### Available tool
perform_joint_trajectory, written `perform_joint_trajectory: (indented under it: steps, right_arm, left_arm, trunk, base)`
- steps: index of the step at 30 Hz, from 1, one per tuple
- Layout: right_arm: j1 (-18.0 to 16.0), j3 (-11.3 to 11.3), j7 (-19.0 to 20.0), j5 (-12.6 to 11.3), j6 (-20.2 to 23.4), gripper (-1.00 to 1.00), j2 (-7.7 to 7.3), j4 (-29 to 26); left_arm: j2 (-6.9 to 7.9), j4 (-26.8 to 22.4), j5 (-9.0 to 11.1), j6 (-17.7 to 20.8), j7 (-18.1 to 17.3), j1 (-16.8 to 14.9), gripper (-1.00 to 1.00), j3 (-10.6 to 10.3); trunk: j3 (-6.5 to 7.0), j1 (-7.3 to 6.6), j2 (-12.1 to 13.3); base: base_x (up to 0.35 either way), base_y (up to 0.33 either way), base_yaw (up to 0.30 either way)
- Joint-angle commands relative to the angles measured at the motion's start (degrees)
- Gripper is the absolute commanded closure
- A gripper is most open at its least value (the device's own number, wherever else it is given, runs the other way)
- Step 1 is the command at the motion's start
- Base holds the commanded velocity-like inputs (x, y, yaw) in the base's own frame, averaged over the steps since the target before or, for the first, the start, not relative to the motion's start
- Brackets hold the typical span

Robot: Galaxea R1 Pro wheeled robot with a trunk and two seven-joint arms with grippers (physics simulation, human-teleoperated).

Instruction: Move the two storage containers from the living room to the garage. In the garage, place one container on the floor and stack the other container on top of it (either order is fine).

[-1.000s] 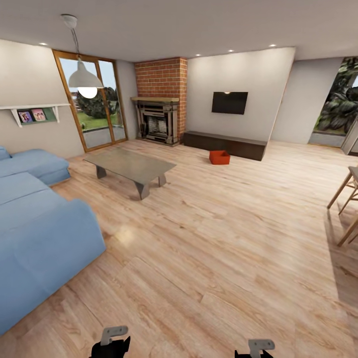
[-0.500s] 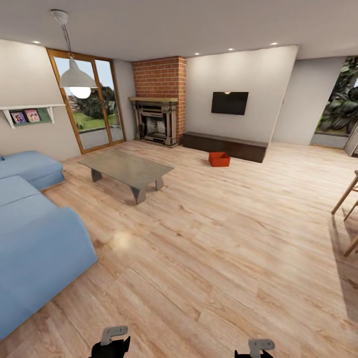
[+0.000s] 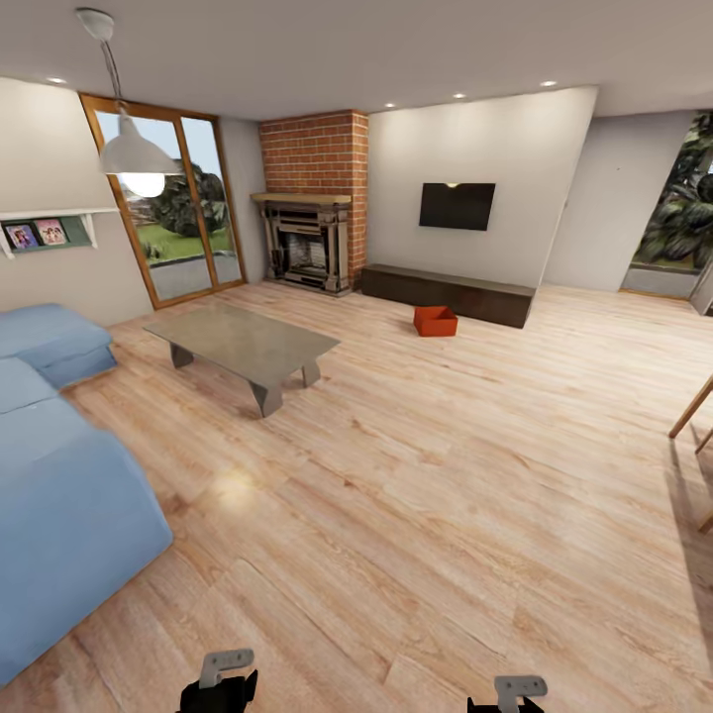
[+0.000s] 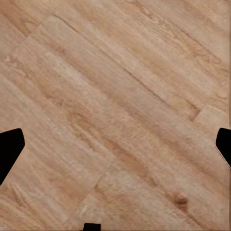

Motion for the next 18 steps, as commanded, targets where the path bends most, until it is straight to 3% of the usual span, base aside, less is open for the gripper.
perform_joint_trajectory:
  steps: [1, 18]
  right_arm:
    - [-0.05, 0.34, -0.41, 0.05, -0.1, -1.0, -0.02, 0.06]
    - [-0.04, 0.31, -0.41, 0.05, -0.1, -1.0, -0.02, 0.06]
  left_arm:
    - [-0.01, 0.27, 0.6, -0.4, -0.31, -0.12, -1.0, -0.45]
    - [-0.04, 0.27, 0.6, -0.4, -0.3, -0.12, -1.0, -0.49]
  trunk:
    - [-0.11, 0.06, -0.1]
    - [-0.11, 0.06, -0.1]
  base:
    - [0.329, -0.13, 0.0]
    - [0.329, -0.13, 0.0]
